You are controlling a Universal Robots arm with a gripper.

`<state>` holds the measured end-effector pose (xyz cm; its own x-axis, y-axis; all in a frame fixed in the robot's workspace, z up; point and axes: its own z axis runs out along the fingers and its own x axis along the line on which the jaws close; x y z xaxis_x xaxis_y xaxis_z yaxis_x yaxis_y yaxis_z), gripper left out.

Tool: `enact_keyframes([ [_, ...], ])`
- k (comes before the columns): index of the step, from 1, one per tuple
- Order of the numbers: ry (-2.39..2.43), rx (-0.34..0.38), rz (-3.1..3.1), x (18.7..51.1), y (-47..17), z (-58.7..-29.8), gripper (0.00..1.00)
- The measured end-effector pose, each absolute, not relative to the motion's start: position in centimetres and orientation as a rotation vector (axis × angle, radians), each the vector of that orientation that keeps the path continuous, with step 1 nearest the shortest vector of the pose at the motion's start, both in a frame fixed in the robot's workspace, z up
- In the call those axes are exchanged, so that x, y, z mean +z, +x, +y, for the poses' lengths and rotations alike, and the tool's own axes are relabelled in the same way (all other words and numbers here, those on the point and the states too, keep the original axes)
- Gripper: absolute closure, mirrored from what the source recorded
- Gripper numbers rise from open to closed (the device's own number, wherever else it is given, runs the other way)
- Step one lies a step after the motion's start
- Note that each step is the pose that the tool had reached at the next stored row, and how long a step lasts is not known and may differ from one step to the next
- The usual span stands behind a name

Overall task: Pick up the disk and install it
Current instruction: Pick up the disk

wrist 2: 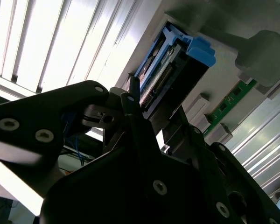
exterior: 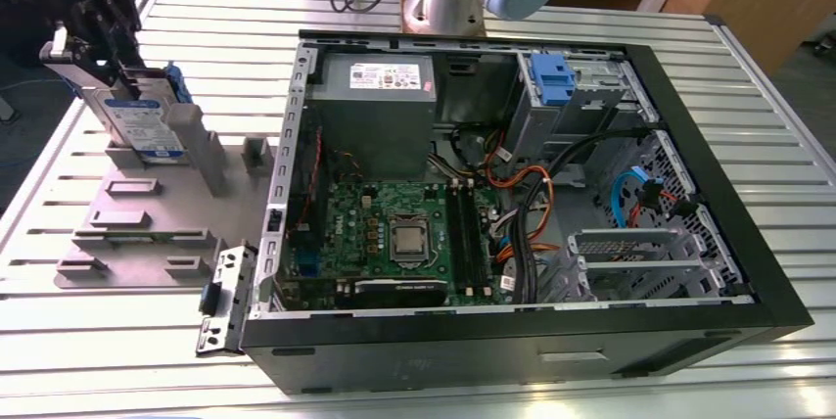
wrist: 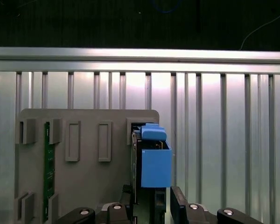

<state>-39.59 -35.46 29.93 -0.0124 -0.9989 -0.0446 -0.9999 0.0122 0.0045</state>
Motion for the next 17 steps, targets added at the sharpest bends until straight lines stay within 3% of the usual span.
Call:
enact_keyframes([
  [5,-2.187,0.054,2.215,29.93,-39.59,-35.46,0.56],
  [6,-2.187,0.054,2.215,29.93,-39.59,-35.46,0.64],
  [17,-2.186,0.054,2.215,29.98,-39.59,-35.47,0.65],
])
